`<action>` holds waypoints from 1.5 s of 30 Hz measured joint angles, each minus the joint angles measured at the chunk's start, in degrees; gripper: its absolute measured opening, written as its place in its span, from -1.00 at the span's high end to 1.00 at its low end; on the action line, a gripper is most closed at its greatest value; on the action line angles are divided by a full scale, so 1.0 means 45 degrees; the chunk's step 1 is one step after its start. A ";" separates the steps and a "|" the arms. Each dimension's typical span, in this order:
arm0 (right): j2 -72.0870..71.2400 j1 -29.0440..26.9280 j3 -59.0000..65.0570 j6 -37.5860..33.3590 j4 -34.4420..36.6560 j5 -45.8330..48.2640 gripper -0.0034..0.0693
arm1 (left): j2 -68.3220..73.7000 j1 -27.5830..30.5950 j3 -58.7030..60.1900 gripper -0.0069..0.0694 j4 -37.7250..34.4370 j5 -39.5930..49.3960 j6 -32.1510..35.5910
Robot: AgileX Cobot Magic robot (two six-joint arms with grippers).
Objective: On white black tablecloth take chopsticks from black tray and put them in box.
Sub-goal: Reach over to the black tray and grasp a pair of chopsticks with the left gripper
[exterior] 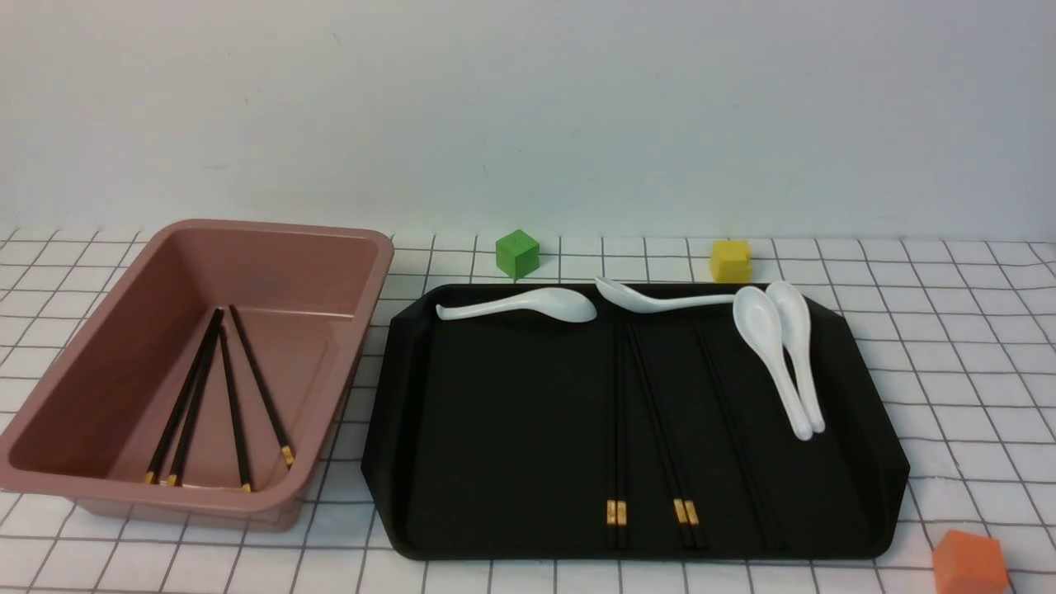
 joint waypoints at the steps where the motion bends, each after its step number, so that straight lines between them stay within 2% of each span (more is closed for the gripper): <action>1: 0.0000 0.0000 0.0000 0.0000 0.0000 0.0000 0.25 | 0.0000 0.0000 0.0000 0.60 0.0000 0.0000 0.0000; 16: 0.0000 0.0000 0.0000 0.0000 0.0000 0.0000 0.25 | 0.0000 0.0000 0.0000 0.60 0.0000 0.0000 0.0000; 19: 0.0000 0.0000 0.0000 0.0000 0.0000 0.0000 0.25 | 0.0000 0.0000 0.0000 0.60 -0.0507 0.0000 -0.0254; 21: 0.0000 0.0000 0.0000 0.0000 0.0000 0.0000 0.25 | 0.0000 0.0000 0.0000 0.60 -0.1610 0.0000 -0.0915; 26: 0.0000 0.0000 0.0000 0.0000 0.0000 0.0000 0.25 | 0.0000 0.0000 0.0000 0.60 -0.7116 -0.0052 -0.3989; 27: 0.0000 0.0000 0.0000 0.0000 0.0000 0.0000 0.25 | 0.0000 0.0000 0.0000 0.60 -0.7523 -0.0065 -0.4201; 28: 0.0000 0.0000 0.0000 0.0000 0.0000 0.0000 0.25 | 0.0000 0.0000 0.0000 0.60 -0.8861 -0.0120 -0.4878; 29: 0.0000 0.0000 0.0000 0.0000 0.0000 0.0000 0.25 | 0.0000 0.0000 0.0000 0.60 -0.9786 -0.0180 -0.5107; 30: 0.0000 0.0000 0.0000 0.0000 0.0000 0.0000 0.25 | 0.0000 0.0000 0.0000 0.60 -0.9786 -0.0200 -0.5126; 32: 0.0000 0.0000 0.0000 0.0000 0.0000 0.0000 0.25 | 0.0000 0.0000 0.0000 0.60 -1.1009 -0.0566 -0.5285; 36: 0.0000 0.0000 0.0000 0.0000 0.0000 0.0000 0.25 | 0.0000 0.0000 -0.0029 0.60 -1.2677 -0.1553 -0.5107; 39: 0.0000 0.0000 0.0000 0.0000 0.0000 0.0000 0.25 | 0.0000 0.0000 -0.0946 0.60 -1.3356 -0.1975 -0.3755; 42: 0.0000 0.0000 0.0000 0.0000 0.0000 0.0000 0.25 | 0.0263 0.0000 -0.2571 0.67 -1.3490 -0.1997 -0.2227; 45: 0.0000 0.0000 0.0000 0.0000 0.0000 0.0000 0.25 | 0.2019 0.0000 -0.4772 0.85 -1.2720 -0.0335 -0.0590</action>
